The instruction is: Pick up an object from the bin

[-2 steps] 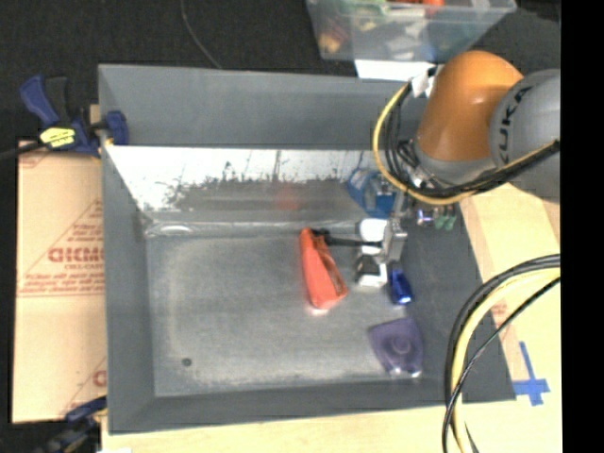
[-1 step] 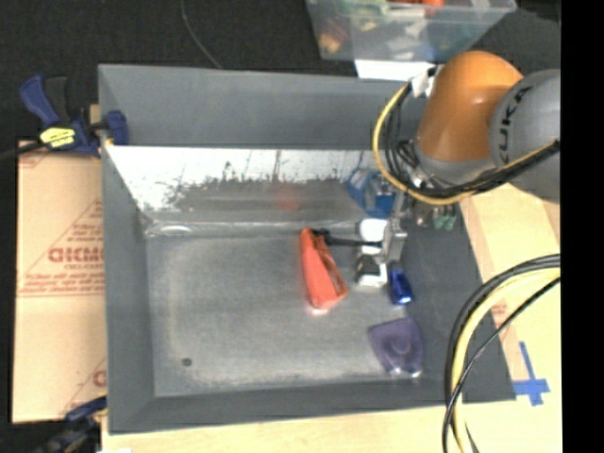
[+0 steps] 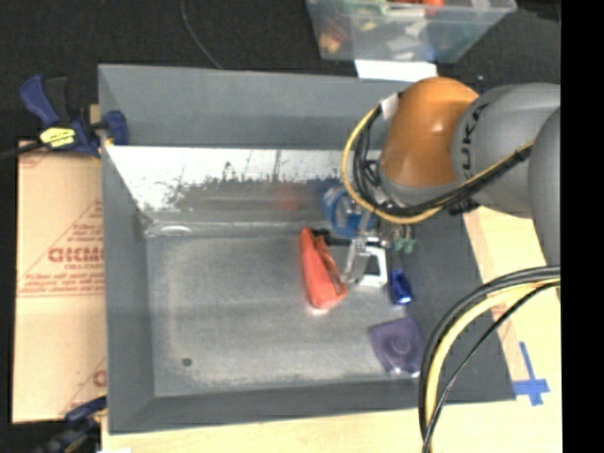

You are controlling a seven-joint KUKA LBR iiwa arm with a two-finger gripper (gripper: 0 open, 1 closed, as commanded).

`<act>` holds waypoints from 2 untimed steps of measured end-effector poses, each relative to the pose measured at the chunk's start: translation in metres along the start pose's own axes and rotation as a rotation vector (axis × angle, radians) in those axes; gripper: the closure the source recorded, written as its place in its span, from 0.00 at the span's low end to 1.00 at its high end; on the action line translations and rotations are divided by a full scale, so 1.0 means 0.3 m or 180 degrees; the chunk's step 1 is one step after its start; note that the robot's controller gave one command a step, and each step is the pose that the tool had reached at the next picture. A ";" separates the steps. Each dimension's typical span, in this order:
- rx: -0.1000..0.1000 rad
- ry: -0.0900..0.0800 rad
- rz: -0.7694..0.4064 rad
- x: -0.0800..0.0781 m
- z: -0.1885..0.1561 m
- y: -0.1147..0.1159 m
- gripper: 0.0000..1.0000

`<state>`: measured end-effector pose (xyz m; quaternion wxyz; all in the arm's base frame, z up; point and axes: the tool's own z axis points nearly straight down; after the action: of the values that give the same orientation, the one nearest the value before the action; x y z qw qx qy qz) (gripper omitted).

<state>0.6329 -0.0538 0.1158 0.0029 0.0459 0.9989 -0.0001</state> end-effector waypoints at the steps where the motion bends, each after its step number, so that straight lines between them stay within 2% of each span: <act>1: 0.0010 -0.0017 -0.0126 -0.010 0.005 0.030 0.00; 2: 0.0002 -0.0052 0.0145 0.071 0.073 0.131 0.00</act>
Offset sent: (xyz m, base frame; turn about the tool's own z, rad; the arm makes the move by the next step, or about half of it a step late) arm -0.0244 0.0476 -0.0289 0.0554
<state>0.6154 -0.0127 0.0937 0.0110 0.0686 0.9976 -0.0007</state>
